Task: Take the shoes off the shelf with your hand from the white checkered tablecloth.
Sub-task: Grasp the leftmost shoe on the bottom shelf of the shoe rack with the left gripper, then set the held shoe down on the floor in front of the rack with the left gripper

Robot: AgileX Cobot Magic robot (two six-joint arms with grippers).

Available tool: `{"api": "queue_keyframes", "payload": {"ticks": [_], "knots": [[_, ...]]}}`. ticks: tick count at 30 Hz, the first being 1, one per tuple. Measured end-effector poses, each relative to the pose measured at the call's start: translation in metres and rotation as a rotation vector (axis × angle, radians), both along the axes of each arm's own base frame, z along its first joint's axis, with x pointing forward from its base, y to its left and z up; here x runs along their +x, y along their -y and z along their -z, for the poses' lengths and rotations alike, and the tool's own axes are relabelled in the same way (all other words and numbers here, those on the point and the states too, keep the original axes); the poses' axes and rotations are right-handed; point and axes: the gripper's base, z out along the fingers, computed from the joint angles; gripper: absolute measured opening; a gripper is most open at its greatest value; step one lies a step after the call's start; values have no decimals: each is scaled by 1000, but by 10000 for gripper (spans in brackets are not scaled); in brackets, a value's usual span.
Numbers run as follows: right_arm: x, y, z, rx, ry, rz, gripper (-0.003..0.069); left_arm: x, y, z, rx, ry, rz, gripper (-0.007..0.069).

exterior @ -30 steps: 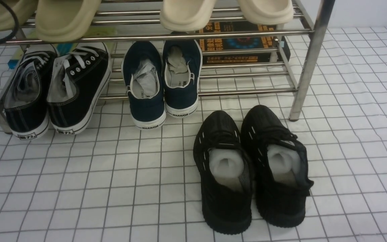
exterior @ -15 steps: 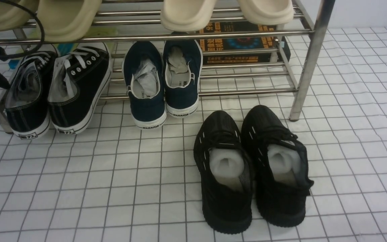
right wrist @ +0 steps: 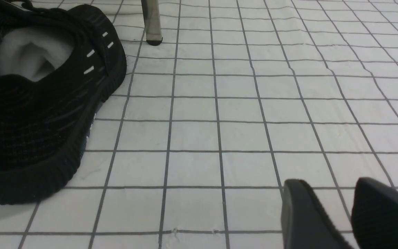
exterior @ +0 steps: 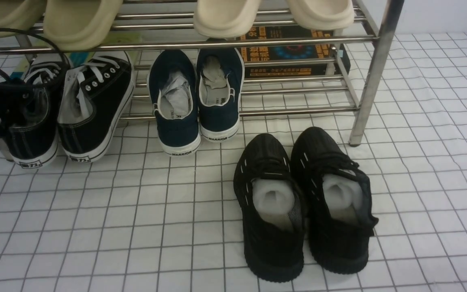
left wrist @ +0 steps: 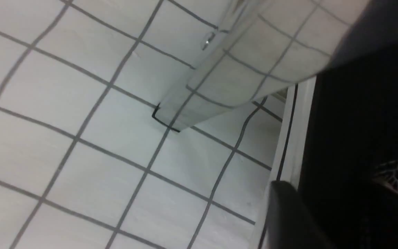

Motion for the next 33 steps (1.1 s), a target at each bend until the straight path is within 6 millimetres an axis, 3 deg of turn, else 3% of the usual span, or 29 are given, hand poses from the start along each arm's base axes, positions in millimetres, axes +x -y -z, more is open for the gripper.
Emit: {"api": "queue_keyframes", "payload": {"ticks": [1, 4, 8, 16, 27, 33], "knots": [[0, 0, 0, 0, 0, 0, 237, 0, 1, 2, -2, -11, 5, 177], [0, 0, 0, 0, 0, 0, 237, -2, 1, 3, 12, -41, 31, 59], [0, 0, 0, 0, 0, 0, 239, -15, 4, -11, 44, -93, 98, 29], [0, 0, 0, 0, 0, 0, 239, -68, 11, -45, 134, -259, 185, 28], [0, 0, 0, 0, 0, 0, 239, -105, 17, 18, 158, -320, 137, 28], [0, 0, 0, 0, 0, 0, 239, -116, 18, 34, 169, -374, 148, 28]]}}
